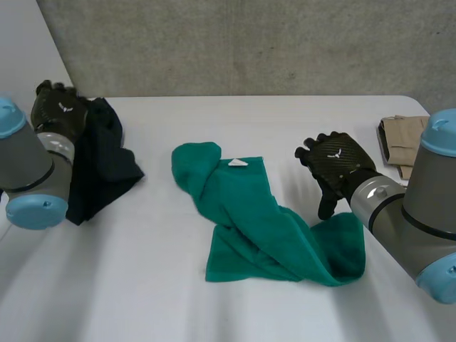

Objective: Fold the laundry.

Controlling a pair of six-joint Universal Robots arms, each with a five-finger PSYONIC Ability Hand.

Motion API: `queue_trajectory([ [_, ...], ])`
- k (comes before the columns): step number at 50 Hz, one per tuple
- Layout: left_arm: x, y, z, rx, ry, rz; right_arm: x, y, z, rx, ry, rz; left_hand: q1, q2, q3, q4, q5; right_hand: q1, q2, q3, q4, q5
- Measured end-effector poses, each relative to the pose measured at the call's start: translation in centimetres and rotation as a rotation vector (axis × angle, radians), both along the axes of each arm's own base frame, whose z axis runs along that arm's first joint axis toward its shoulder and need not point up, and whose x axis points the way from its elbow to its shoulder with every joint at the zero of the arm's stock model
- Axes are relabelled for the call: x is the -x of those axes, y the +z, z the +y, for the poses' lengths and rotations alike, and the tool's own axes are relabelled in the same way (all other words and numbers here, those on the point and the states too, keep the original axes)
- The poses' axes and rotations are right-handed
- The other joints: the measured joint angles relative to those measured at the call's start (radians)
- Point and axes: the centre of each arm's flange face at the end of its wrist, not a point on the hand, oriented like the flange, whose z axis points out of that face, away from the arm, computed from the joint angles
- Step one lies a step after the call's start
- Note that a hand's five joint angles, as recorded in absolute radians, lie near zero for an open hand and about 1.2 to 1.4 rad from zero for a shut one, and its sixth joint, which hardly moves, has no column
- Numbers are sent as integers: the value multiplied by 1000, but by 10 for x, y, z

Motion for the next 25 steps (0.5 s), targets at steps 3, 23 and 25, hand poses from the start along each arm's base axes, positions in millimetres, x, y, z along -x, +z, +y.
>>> queue_trajectory([
  [3, 10, 5, 13, -18, -47, 70, 0, 0, 0, 0, 1, -1, -43, 0, 0, 0, 0, 0, 0, 0, 0, 0],
  [23, 44, -87, 4, -342, -234, 222, -2, -6, 6, -19, 11, 10, -38, 51, 37, 50, 50, 0, 0, 0, 0, 0],
  [25, 43, -93, -1, -340, -228, 219, -1, -7, 6, -20, 9, 11, 85, 151, 141, 152, 150, 0, 0, 0, 0, 0],
])
